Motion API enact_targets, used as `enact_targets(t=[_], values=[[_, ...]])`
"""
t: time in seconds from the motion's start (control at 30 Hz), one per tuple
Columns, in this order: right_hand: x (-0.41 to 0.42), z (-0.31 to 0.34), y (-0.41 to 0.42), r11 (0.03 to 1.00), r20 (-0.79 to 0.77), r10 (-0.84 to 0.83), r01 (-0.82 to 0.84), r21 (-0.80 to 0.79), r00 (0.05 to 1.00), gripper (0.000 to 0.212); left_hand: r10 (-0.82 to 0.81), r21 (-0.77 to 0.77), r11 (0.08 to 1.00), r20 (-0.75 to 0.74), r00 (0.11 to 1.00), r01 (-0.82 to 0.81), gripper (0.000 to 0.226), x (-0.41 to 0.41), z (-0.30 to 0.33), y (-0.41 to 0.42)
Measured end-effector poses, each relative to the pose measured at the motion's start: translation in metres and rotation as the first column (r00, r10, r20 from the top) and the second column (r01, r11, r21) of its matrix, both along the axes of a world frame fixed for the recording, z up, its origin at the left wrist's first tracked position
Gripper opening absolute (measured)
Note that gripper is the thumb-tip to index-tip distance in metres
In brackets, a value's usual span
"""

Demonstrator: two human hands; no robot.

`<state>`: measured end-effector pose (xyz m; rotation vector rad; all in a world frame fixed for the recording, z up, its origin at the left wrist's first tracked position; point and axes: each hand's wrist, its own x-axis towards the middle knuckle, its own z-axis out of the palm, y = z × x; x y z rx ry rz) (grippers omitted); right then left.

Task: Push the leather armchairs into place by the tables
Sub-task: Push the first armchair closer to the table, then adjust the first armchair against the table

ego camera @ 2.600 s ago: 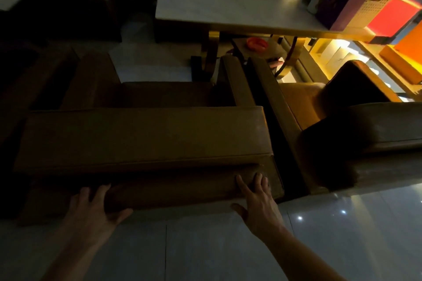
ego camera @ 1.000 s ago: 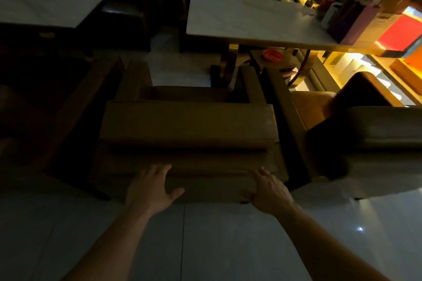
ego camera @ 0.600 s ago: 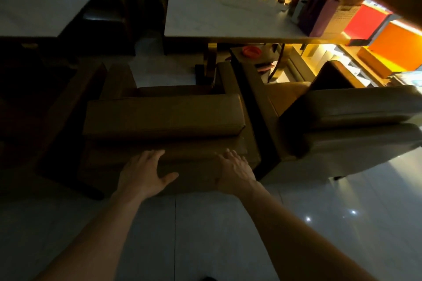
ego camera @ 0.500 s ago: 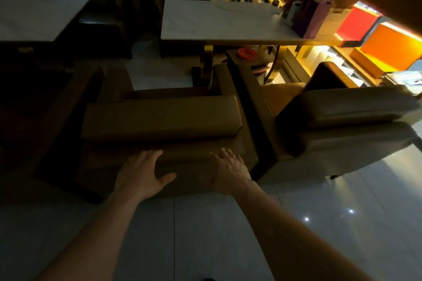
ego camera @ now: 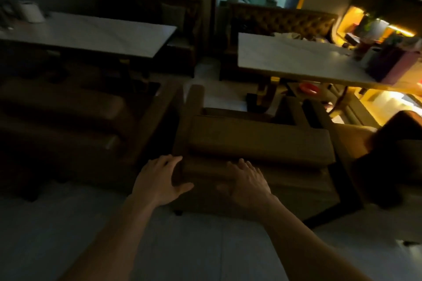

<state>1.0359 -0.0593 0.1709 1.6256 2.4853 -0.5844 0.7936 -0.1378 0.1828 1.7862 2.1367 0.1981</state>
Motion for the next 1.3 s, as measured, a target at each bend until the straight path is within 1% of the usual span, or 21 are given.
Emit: enact_targets(t=[0.17,0.37,0.47,0.57,0.77,0.87,1.03,1.1,1.23,1.3], values=[[-0.136,0.004,-0.026,0.998,-0.01,0.069,-0.069,0.007,0.998,0.084,0.065,0.046,0.997,-0.024,0.998,-0.064,0.094,-0.131,0.001,-0.044],[-0.267,0.003,-0.044,0.986,0.019,0.164,-0.164,-0.001,0.986,0.085,0.179,0.077,0.981,-0.007,0.984,-0.178,0.093,-0.254,-0.005,-0.077],[-0.324,-0.004,-0.041,0.979,0.019,0.205,-0.205,0.0,0.979,0.086,0.235,0.1,0.967,0.006,0.972,-0.234,0.093,-0.305,-0.014,-0.081],[-0.375,-0.018,-0.034,0.976,0.014,0.219,-0.219,0.005,0.976,0.085,0.27,0.05,0.961,0.027,0.962,-0.272,0.094,-0.353,-0.025,-0.079],[-0.47,-0.05,-0.005,0.982,-0.015,0.178,-0.178,-0.056,0.984,0.083,0.285,0.02,0.958,0.046,0.958,-0.286,0.092,-0.456,-0.049,-0.051],[-0.514,-0.061,0.006,0.988,-0.022,0.136,-0.138,-0.075,0.99,0.085,0.265,-0.023,0.964,0.046,0.963,-0.264,0.094,-0.51,-0.062,-0.036],[-0.567,-0.071,0.022,0.995,-0.018,0.079,-0.08,-0.06,0.997,0.085,0.212,-0.067,0.975,0.02,0.977,-0.21,0.094,-0.59,-0.074,-0.012],[-0.584,-0.075,0.029,0.997,-0.001,0.045,-0.045,-0.066,0.999,0.086,0.176,-0.099,0.98,0.009,0.984,-0.174,0.094,-0.619,-0.08,0.003],[-0.617,-0.088,0.04,0.997,0.038,-0.032,0.035,-0.067,0.999,0.089,0.083,-0.116,0.99,0.009,0.996,-0.081,0.095,-0.678,-0.097,0.037],[-0.632,-0.099,0.044,0.995,0.045,-0.062,0.065,-0.071,0.997,0.091,0.026,-0.146,0.989,-0.019,0.999,-0.029,0.097,-0.704,-0.109,0.053]])
